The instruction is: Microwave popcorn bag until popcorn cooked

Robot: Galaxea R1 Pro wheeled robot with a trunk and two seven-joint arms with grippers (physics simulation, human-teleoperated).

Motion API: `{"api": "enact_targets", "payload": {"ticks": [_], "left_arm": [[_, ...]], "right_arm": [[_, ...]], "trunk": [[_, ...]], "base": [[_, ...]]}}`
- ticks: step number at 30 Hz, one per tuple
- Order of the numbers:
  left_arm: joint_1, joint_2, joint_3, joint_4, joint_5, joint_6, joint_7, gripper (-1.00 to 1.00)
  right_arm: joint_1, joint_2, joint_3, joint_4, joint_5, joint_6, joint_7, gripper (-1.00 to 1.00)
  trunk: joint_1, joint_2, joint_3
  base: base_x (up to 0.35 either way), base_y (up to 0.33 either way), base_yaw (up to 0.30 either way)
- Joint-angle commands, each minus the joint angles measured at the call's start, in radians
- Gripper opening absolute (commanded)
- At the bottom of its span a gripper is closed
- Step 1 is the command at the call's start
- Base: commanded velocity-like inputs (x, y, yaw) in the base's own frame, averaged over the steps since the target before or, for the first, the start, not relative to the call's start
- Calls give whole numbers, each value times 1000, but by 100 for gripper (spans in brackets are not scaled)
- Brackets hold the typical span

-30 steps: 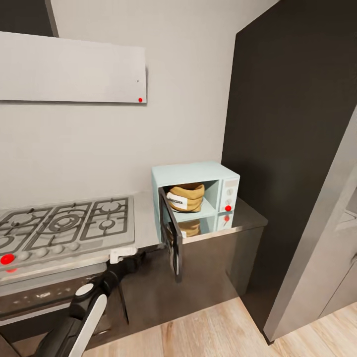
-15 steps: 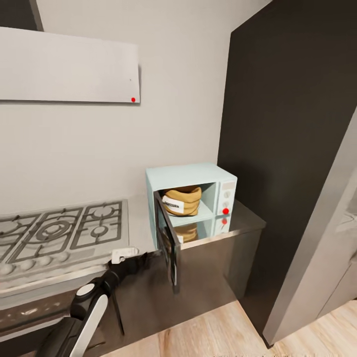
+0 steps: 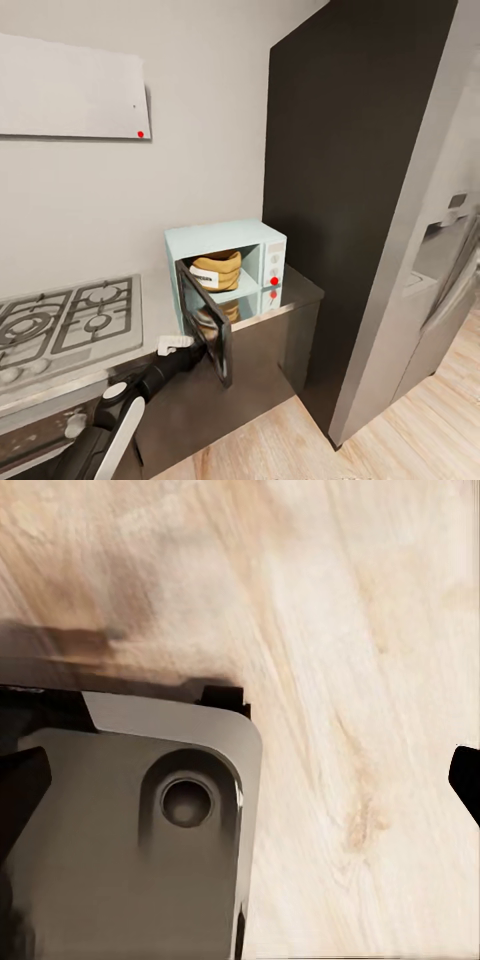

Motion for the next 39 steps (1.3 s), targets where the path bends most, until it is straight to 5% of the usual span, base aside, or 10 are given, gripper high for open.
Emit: {"api": "enact_targets", "payload": {"ticks": [1,11,16,30,39], "left_arm": [[0,-1,-1,-1,9,6,1,100],[0,-3,0,-11,0,7,10,100],[0,-5,-4,-12,2,7,119,100],[0,-5,-3,-17,2,6,123,100],[0,-5,-4,-15,1,6,124,100]], "right_arm": [[-2,0,-8,3,8,-5,1,100],[-2,0,-8,3,6,-4,1,100],[-2,0,-8,3,6,-4,1,100],[-2,-1,-8,3,6,-1,1,100],[-2,-5,-8,3,6,-2,1,100]], "trunk": [[0,-1,-1],[0,-1,2],[0,-1,3],[0,-1,8],[0,-1,8]], "base": [[0,0,-280],[0,0,-281],[0,0,-282],[9,0,-277],[186,0,-27]]}}
